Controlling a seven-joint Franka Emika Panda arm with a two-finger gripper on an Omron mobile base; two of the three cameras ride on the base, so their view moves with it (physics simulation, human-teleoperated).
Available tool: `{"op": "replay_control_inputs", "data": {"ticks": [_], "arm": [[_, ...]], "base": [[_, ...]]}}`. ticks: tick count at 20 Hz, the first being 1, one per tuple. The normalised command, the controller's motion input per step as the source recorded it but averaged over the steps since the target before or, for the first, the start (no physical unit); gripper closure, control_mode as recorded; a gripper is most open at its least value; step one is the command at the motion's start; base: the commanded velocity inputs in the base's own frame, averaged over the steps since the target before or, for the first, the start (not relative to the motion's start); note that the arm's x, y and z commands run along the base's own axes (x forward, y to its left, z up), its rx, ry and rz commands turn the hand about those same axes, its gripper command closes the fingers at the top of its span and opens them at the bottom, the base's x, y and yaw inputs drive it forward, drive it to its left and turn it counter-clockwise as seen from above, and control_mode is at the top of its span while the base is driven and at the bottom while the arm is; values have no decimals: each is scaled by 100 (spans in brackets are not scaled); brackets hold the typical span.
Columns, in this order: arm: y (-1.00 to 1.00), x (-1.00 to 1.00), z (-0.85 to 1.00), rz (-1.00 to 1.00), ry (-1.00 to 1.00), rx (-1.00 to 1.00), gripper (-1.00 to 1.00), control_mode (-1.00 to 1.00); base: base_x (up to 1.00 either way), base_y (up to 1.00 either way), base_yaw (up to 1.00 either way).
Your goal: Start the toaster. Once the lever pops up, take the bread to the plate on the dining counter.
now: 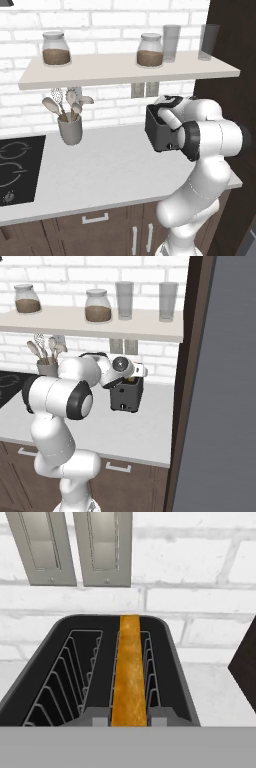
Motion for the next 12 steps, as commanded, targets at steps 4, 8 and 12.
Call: {"op": "replay_control_inputs", "data": {"ticks": [4, 8, 12], "arm": [[0, 0, 0, 0, 0, 0, 100, -100], [0, 0, 0, 0, 0, 0, 100, -100], [0, 0, 0, 0, 0, 0, 100, -100]], "base": [[0, 0, 0], [0, 0, 0], [0, 0, 0]]}}
